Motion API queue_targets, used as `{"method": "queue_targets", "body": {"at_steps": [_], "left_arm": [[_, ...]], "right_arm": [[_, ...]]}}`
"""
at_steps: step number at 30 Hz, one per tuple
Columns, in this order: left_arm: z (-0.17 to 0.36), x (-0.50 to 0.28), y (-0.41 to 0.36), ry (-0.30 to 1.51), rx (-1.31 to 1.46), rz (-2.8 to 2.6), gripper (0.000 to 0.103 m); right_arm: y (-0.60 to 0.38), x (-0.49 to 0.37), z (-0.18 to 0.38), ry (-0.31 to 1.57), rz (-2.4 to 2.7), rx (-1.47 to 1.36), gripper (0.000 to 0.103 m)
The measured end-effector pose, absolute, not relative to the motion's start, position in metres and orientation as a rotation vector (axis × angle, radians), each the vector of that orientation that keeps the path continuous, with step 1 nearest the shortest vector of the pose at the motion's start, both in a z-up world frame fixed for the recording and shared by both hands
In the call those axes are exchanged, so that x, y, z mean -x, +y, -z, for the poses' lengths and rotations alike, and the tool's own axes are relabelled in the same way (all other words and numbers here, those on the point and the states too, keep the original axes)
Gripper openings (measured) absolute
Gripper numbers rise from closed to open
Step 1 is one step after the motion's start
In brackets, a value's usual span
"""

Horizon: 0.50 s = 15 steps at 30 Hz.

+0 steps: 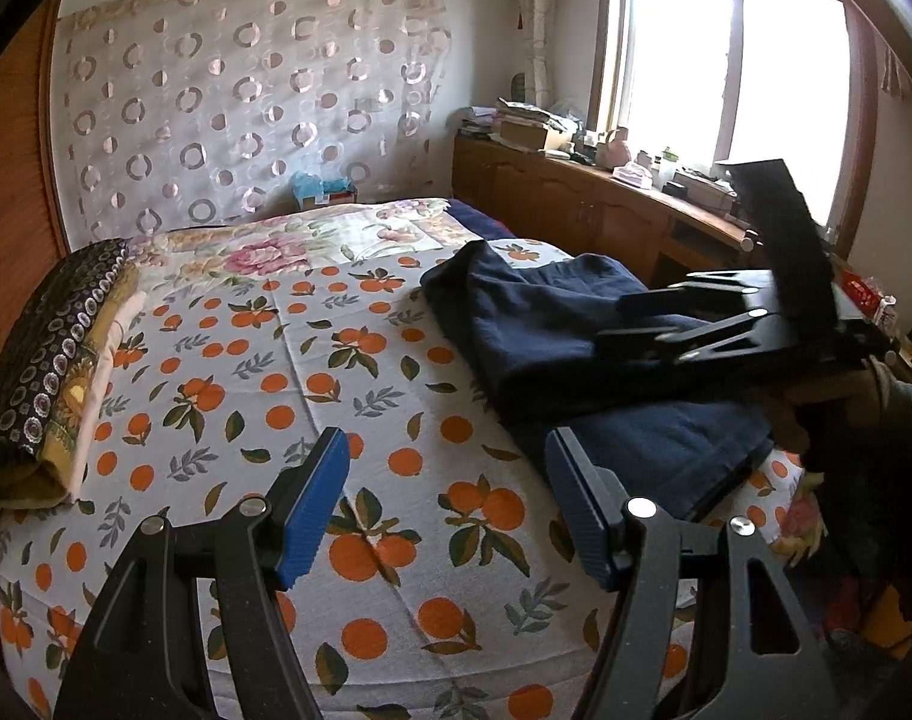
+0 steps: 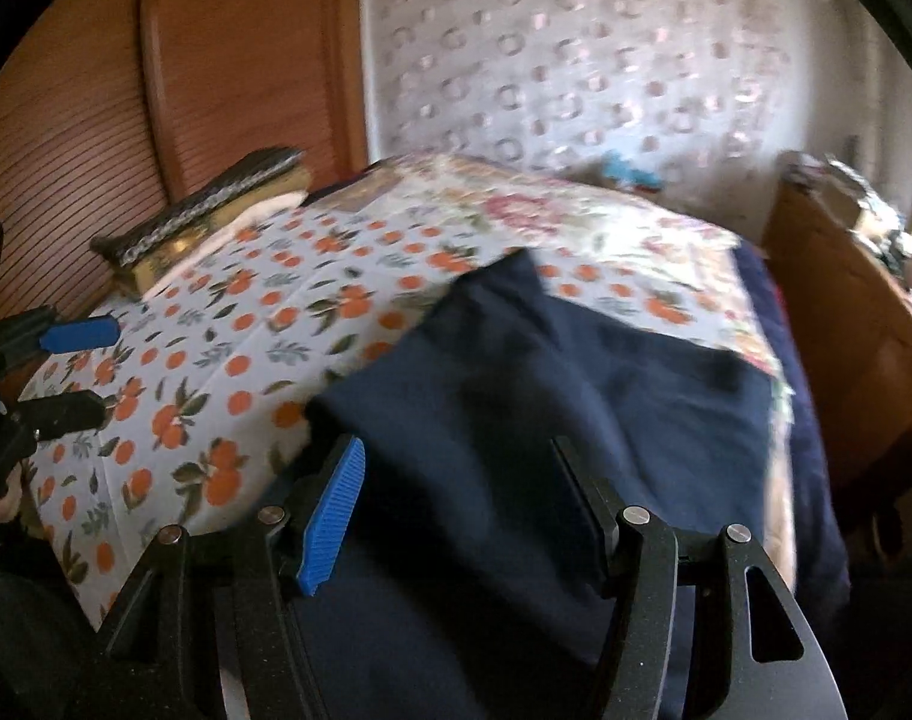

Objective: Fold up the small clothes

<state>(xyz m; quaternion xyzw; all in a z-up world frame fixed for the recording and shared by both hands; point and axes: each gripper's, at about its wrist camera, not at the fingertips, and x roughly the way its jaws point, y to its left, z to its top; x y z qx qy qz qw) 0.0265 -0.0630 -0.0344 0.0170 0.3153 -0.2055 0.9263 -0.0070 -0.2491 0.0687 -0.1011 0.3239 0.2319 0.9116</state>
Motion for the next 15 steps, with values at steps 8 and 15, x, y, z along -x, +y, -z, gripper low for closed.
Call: {"method": "queue_targets", "body": {"at_steps": [8,15], "left_arm": [[0.036,-0.026,-0.055,0.649,-0.026,0.415,0.069],[0.041,-0.028,-0.056,0.665,-0.021,0.422,0.069]], "right_arm": [[-0.207,-0.032,-0.044,0.769,-0.58,0.276,0.068],[-0.196,-0.049,-0.035,0.826,-0.576,0.3,0.068]]}}
